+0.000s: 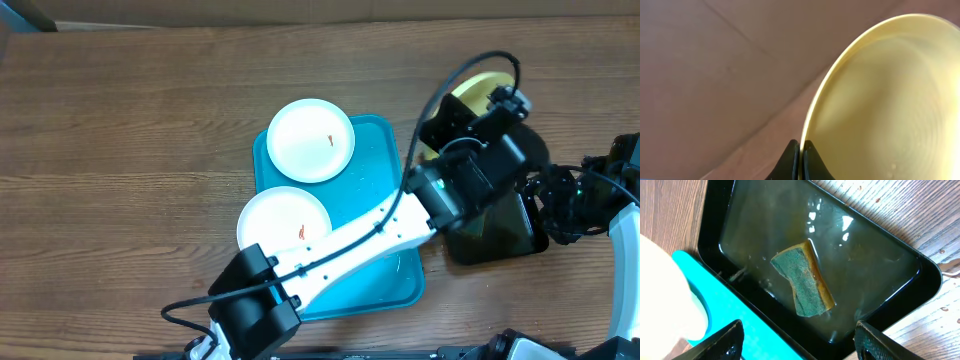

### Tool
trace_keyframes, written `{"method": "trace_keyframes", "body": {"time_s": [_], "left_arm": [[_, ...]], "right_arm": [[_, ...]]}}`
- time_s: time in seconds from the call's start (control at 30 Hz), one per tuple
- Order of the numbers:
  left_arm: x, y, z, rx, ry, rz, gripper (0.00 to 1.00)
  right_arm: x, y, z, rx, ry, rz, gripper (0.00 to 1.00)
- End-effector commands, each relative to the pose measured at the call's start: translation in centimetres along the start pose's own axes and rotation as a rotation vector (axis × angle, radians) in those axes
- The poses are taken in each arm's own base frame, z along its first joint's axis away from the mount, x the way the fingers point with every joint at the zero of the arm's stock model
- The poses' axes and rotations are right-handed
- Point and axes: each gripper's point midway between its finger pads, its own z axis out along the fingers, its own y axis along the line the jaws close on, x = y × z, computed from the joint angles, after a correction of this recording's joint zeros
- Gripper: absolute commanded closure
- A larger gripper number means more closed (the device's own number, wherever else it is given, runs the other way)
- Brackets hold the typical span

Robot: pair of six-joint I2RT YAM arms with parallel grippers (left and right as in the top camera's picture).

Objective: Clean dirty plates on tray and stack at the side
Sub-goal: 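Lift yellow plate with left gripper and carry it to the left table side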

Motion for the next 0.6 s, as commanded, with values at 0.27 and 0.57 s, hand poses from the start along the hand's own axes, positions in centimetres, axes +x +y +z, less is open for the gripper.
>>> {"method": "trace_keyframes", "body": {"time_s": [0.27, 0.57], "left_arm": [[0.5, 6.3, -2.1, -0.087, 0.043, -0.27, 0.96], [10.7, 21.7, -4.4, 0.099, 0.36, -0.8, 0.96]], "right_arm": [[-0.3, 0.4, -0.5, -0.013, -0.016, -0.012, 0.28], [-0.2, 1.1, -0.6, -0.053, -0.009, -0.094, 0.28]]}}
